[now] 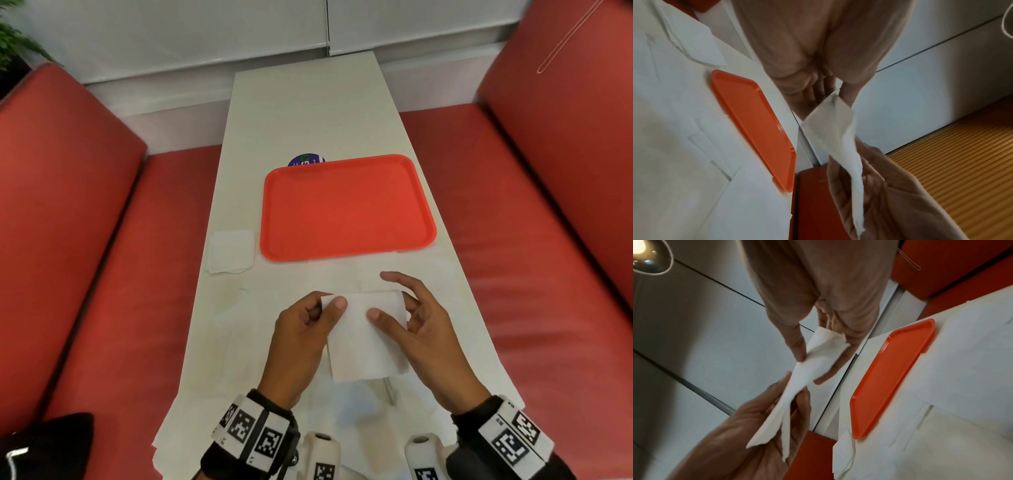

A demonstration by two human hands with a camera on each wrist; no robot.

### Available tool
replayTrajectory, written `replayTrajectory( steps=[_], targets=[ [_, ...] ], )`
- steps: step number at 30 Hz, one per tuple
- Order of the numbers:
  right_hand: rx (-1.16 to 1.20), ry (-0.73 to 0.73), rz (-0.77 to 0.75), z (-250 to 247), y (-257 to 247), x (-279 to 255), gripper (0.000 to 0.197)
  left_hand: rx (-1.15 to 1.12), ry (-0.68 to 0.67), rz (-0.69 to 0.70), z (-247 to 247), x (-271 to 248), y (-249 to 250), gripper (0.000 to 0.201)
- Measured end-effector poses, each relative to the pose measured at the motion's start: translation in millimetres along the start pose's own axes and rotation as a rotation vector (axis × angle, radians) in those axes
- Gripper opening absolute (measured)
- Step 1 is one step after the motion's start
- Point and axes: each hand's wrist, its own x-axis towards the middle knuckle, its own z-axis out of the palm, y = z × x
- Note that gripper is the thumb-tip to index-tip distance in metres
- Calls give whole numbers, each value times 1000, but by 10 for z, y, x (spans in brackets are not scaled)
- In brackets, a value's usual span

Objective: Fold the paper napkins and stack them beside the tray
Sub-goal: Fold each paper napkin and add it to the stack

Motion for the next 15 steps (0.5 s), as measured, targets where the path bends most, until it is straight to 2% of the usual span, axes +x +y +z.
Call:
replayTrajectory(
  steps=[4,8,11,15],
  targets=[
    [-30,10,-15,67,38,24,38,41,2,3,-22,11,-45,40],
    [-37,23,-11,152,59,57,32,102,20,49,-67,40,-99,49],
    [-93,52,-14,216,65,92,22,178,17,126,-120,57,-117,37],
    [-165,34,19,354,99,205,23,171,-6,131,-241,116,-157,23]
  ],
)
